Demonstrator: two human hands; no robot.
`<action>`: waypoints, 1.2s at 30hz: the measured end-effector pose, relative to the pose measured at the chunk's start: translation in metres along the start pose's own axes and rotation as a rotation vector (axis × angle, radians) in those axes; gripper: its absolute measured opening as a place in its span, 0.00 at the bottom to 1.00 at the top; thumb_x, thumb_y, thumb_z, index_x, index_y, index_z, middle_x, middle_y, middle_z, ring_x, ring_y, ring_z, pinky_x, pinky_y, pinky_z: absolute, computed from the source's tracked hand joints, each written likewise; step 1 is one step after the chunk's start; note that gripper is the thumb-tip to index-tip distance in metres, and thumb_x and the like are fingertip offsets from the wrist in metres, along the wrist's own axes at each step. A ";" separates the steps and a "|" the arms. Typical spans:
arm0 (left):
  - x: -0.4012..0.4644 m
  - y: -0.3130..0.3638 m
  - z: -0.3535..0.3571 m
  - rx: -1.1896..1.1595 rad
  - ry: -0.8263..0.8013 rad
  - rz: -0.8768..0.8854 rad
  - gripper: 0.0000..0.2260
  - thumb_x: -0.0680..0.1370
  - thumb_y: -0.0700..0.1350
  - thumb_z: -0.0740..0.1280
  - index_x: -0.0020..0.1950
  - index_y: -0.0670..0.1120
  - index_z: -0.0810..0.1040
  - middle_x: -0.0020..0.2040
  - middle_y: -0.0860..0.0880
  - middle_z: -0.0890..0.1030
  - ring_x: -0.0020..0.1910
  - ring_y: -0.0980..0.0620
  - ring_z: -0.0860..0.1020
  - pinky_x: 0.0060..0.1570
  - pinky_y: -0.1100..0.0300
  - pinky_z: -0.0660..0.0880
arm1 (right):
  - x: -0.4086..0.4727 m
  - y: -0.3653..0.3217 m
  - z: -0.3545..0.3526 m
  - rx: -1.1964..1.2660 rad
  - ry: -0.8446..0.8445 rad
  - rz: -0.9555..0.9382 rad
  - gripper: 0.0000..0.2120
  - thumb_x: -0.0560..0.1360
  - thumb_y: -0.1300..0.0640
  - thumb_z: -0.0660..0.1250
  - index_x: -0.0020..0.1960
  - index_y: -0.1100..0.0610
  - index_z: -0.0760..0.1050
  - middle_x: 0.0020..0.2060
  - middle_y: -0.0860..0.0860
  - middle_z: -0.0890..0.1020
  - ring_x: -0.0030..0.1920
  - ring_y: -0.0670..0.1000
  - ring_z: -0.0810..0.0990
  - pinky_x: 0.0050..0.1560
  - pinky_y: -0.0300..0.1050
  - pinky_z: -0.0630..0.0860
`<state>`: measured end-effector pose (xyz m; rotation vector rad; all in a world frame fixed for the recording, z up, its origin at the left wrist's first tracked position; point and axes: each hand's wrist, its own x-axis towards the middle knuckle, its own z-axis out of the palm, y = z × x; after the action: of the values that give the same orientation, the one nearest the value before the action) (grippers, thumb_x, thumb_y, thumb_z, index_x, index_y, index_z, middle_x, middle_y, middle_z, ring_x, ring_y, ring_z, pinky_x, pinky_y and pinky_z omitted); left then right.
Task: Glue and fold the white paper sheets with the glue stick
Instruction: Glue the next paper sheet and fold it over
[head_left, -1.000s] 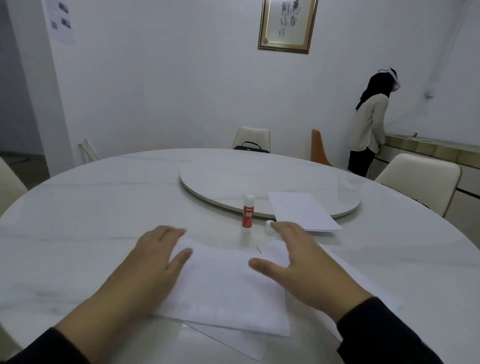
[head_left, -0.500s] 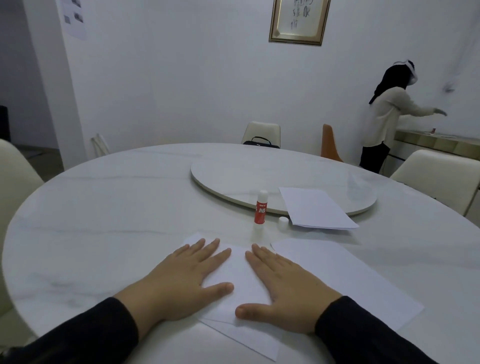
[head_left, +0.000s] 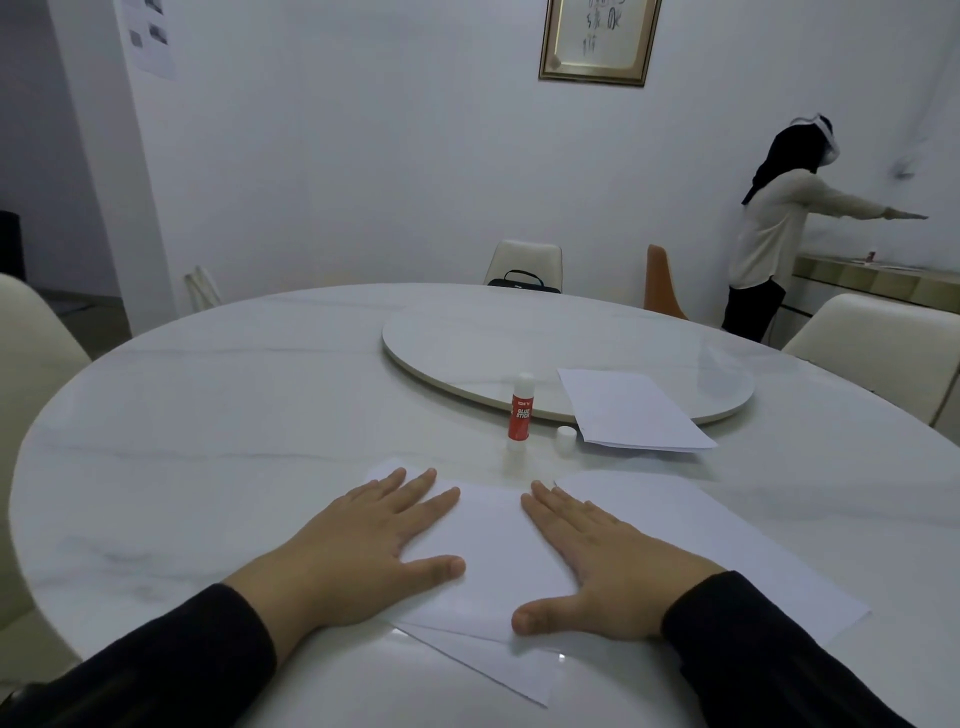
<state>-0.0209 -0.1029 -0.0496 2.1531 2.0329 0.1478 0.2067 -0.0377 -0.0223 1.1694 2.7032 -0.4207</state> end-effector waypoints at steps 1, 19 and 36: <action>0.000 -0.001 0.000 -0.003 0.000 0.002 0.43 0.59 0.77 0.39 0.74 0.67 0.43 0.77 0.62 0.41 0.76 0.58 0.40 0.75 0.58 0.43 | -0.001 0.001 -0.001 0.007 -0.007 0.000 0.54 0.65 0.27 0.60 0.77 0.47 0.34 0.76 0.40 0.35 0.65 0.33 0.33 0.71 0.39 0.36; 0.001 0.001 0.000 -0.052 0.020 -0.002 0.40 0.62 0.76 0.44 0.74 0.67 0.46 0.77 0.63 0.42 0.76 0.60 0.40 0.74 0.60 0.42 | 0.006 0.004 -0.008 0.369 0.307 0.060 0.52 0.59 0.44 0.79 0.76 0.47 0.55 0.65 0.43 0.70 0.65 0.44 0.68 0.65 0.37 0.64; -0.002 0.003 -0.002 -0.066 0.044 0.014 0.41 0.60 0.75 0.42 0.74 0.67 0.44 0.76 0.64 0.41 0.74 0.63 0.39 0.72 0.63 0.40 | 0.023 0.006 -0.004 1.169 0.694 -0.013 0.26 0.64 0.75 0.72 0.54 0.50 0.78 0.47 0.54 0.83 0.46 0.55 0.84 0.49 0.52 0.82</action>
<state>-0.0185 -0.1048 -0.0468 2.1424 2.0073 0.2630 0.1953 -0.0162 -0.0254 1.7534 2.9601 -2.1354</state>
